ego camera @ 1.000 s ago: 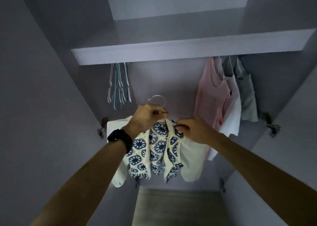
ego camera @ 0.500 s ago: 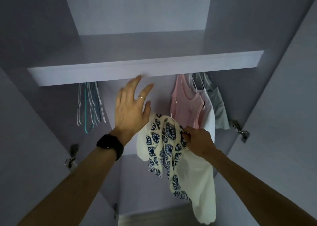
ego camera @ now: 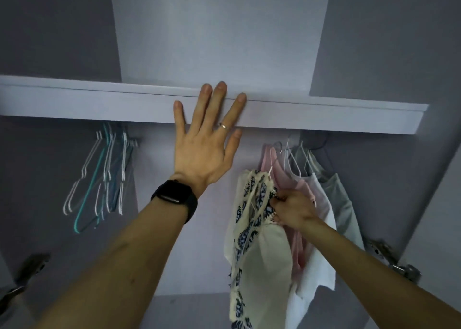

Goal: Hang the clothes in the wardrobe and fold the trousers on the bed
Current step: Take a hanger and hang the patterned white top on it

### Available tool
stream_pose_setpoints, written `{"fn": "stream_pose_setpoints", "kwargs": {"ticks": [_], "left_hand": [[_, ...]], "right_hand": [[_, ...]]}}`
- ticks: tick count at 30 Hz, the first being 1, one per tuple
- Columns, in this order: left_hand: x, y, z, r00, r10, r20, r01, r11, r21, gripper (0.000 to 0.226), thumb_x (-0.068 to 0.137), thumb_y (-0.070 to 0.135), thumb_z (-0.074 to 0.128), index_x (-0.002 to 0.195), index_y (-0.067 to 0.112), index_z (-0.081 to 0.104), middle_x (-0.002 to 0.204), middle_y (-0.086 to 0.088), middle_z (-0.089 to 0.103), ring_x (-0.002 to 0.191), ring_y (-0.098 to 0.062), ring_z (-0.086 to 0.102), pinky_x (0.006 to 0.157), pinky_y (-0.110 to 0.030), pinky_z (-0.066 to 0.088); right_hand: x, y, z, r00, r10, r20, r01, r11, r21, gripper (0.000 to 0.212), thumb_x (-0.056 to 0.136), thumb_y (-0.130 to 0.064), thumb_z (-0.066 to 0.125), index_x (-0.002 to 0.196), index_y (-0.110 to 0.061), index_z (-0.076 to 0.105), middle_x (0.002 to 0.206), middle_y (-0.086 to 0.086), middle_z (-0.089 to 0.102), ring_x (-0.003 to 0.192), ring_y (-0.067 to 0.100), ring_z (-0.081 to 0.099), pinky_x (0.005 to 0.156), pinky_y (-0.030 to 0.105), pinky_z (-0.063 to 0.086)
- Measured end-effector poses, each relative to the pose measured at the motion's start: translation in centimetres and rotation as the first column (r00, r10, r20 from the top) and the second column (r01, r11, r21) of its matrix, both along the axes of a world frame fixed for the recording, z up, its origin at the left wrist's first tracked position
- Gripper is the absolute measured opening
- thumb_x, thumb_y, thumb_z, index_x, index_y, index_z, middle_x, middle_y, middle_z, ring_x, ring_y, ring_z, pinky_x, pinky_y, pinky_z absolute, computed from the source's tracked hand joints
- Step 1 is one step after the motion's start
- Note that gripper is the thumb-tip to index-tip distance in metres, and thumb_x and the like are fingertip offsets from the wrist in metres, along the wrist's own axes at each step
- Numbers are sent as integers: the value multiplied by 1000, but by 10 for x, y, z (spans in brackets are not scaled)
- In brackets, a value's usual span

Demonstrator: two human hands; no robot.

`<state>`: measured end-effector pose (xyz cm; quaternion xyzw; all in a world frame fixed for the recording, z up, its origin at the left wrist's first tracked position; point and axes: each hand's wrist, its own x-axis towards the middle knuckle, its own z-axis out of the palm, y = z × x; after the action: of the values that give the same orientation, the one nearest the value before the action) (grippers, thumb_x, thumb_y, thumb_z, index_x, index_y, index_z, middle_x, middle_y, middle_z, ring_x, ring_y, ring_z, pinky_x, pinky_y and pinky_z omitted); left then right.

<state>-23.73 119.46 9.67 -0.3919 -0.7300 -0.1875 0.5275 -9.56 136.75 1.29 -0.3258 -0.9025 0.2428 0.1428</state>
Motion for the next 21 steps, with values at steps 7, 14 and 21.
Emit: {"fn": "stream_pose_setpoints", "kwargs": {"ticks": [7, 14, 21], "left_hand": [[-14, 6, -5, 990, 64, -126, -50, 993, 108, 57, 106, 40, 32, 160, 32, 16, 168, -4, 14, 155, -24, 8, 119, -60, 1], [-3, 17, -14, 997, 24, -72, -10, 981, 196, 58, 105, 39, 34, 160, 33, 17, 167, -4, 16, 155, -24, 8, 120, -63, 6], [-9, 12, -8, 999, -13, -51, 21, 985, 169, 59, 102, 32, 39, 159, 32, 23, 167, -5, 19, 155, -25, 9, 119, -64, 6]], "right_hand": [[-49, 40, 38, 990, -121, -66, 133, 962, 240, 27, 95, -33, 53, 93, -13, 72, 107, 13, 72, 101, 34, 66, 77, 33, 47], [-93, 72, 52, 959, -269, -85, 282, 924, 257, 27, 96, -26, 55, 103, -5, 71, 115, 18, 69, 107, 35, 65, 81, 35, 51], [-105, 55, 27, 975, -224, -11, 220, 947, 235, 39, 98, -41, 53, 119, -12, 68, 123, 16, 68, 113, 34, 64, 89, 39, 54]]}}
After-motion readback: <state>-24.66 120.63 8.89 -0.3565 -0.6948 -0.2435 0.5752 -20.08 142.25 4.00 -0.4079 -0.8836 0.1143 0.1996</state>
